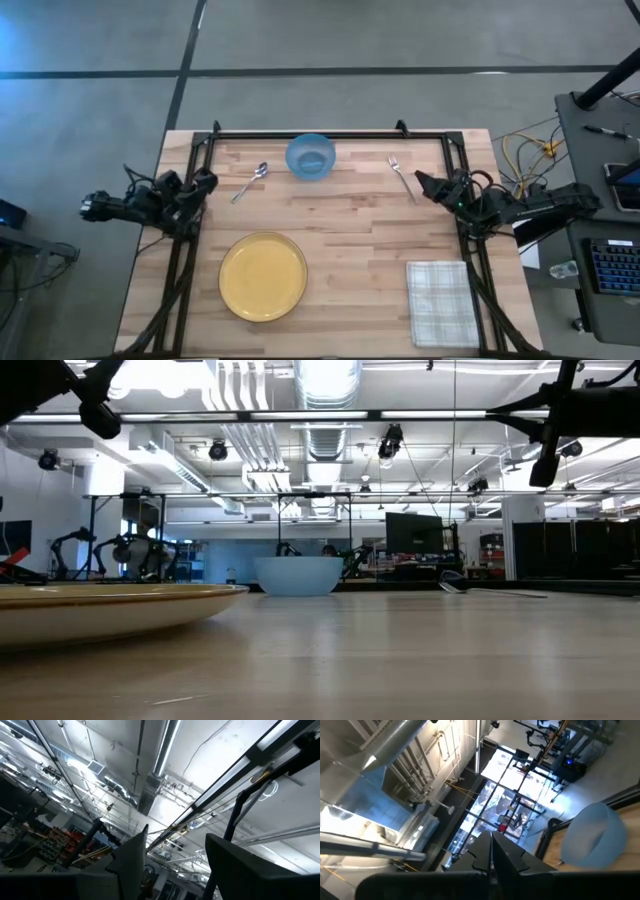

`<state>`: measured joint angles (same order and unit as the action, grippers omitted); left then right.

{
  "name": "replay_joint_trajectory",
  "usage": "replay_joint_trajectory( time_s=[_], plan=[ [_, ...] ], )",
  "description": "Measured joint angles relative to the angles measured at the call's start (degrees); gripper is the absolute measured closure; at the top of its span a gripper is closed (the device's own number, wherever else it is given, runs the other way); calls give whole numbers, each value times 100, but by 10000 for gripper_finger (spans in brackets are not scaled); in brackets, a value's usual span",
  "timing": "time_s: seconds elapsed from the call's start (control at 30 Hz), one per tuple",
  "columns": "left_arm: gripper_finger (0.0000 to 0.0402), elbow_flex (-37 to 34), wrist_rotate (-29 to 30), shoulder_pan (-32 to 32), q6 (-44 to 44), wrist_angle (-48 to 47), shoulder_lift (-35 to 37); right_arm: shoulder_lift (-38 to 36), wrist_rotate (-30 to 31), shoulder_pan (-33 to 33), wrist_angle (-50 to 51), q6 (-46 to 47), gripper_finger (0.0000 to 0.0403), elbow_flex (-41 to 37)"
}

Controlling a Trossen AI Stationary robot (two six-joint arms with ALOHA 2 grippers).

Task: Set table place
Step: Move the yellow plate to the bottom center of the table

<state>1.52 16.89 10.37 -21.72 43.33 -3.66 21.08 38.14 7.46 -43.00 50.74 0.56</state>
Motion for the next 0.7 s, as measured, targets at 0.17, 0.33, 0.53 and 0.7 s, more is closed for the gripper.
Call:
replay_joint_trajectory(
  time_s=[0.17, 0.33, 0.53, 0.7],
  plan=[
    [209, 0, -9, 0, -37, -16, 4, 0, 66, 0, -49, -127, 394, 0],
    [209, 0, -9, 0, -34, -39, -7, 4, 175, 0, -130, -131, 394, 0],
    [209, 12, 373, -1, -36, -28, -3, 7, 200, 0, -140, 27, 394, 0],
    [209, 72, 573, -2, -28, 484, -59, 7, 249, 0, -170, -90, 394, 2]
  ],
)
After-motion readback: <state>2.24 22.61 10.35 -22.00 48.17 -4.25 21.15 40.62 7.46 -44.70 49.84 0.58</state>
